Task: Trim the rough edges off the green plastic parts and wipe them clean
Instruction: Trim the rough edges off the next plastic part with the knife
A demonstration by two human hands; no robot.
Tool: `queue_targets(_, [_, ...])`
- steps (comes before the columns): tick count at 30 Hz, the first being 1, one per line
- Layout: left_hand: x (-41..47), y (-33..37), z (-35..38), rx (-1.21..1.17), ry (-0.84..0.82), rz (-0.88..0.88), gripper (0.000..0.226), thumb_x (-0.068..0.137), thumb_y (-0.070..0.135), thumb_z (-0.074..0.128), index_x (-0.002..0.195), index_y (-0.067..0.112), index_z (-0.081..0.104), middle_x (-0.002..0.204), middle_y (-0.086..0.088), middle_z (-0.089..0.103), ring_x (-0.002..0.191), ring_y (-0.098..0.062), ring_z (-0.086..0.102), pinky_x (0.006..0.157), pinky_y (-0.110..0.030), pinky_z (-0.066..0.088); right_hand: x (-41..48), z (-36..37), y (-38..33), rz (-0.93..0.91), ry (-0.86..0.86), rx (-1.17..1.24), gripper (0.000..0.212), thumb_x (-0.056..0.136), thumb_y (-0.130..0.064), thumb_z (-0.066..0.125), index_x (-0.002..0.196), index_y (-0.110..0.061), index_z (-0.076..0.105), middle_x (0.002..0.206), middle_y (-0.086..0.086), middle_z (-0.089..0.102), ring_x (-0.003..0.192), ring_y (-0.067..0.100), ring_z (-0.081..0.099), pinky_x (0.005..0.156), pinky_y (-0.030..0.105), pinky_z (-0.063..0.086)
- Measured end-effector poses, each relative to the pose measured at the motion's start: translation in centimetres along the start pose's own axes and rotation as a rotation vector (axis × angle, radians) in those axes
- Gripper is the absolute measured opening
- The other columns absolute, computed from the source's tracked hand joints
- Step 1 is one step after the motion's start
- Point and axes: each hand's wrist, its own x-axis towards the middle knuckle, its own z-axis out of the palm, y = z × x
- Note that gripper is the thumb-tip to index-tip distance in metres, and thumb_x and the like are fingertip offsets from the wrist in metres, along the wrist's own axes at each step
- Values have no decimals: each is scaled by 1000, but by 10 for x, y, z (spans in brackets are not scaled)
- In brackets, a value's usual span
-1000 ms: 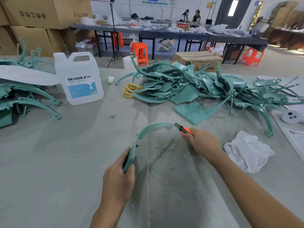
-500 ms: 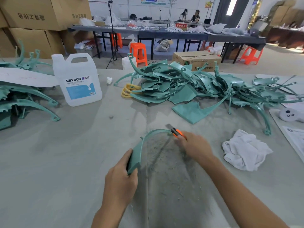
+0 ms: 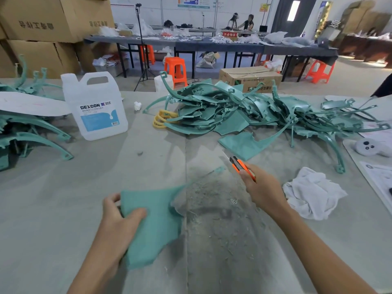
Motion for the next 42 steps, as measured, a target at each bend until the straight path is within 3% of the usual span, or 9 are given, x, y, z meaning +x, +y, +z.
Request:
queue_targets(3, [6, -13, -16, 202, 20, 18, 65, 87, 10, 74, 133, 29, 33, 120, -8, 57, 93, -25, 67, 84, -46, 55, -12, -3, 3, 33, 14, 53, 35, 104, -54, 41, 129, -39, 59, 74, -5, 66, 68, 25, 65, 71, 44, 58])
queue_targets(5, [6, -23, -24, 519, 12, 108, 67, 84, 16, 77, 139, 24, 40, 135, -10, 49, 114, -27, 57, 106, -45, 43, -21, -6, 1, 40, 11, 90, 32, 104, -52, 42, 125, -37, 61, 73, -4, 66, 67, 26, 66, 70, 47, 58])
queue_targets(9, [-4, -21, -22, 835, -39, 399, 54, 80, 59, 69, 127, 36, 58, 147, 3, 47, 140, -17, 38, 115, -34, 26, -50, -9, -12, -23, 39, 175, 24, 102, -53, 43, 111, -39, 61, 67, -2, 64, 57, 20, 63, 62, 47, 56])
queue_targets(11, [-5, -26, -9, 1047, -171, 430, 83, 74, 87, 43, 144, 42, 40, 160, 14, 26, 150, -10, 18, 120, -34, 17, -69, -11, -20, -94, 74, 182, 23, 99, -58, 42, 107, -41, 57, 66, -6, 63, 53, 13, 59, 55, 41, 52])
queue_targets(14, [-4, -42, 6, 1185, -278, 380, 105, 69, 97, 14, 158, 41, 4, 168, 10, -7, 154, -13, -11, 125, -41, 4, -97, -14, -30, -160, 101, 174, 18, 96, -58, 47, 108, -45, 53, 73, -14, 61, 59, 10, 57, 47, 24, 41])
queue_targets(20, [-7, -44, 37, 1166, -36, 485, 100, 65, 99, 14, 134, 32, 42, 135, 10, 43, 128, -18, 33, 108, -35, 28, -118, -22, -26, -82, 127, 231, 19, 90, -59, 51, 108, -52, 54, 68, -9, 62, 59, 13, 61, 57, 37, 51])
queue_targets(23, [-8, -49, 53, 1153, -5, 478, 102, 64, 96, 20, 130, 23, 47, 130, 6, 46, 124, -21, 39, 107, -34, 26, -118, -16, -37, -203, -90, -34, 31, 92, -65, 45, 121, -56, 45, 68, -12, 62, 70, 15, 65, 58, 33, 46])
queue_targets(26, [-8, -56, 56, 1090, 47, 485, 101, 65, 94, 30, 127, 18, 53, 128, 2, 50, 121, -23, 43, 107, -35, 27, -115, 3, -46, -289, -216, -260, 48, 91, -73, 24, 136, -58, 34, 94, -12, 71, 90, 17, 67, 67, 36, 47])
queue_targets(42, [-6, -61, 57, 1039, 108, 530, 93, 66, 88, 41, 118, 13, 60, 118, -3, 56, 112, -27, 49, 103, -40, 37, -98, 28, -54, -325, -226, -337, 36, 99, -66, 31, 120, -41, 44, 92, -8, 68, 84, 21, 67, 63, 37, 48])
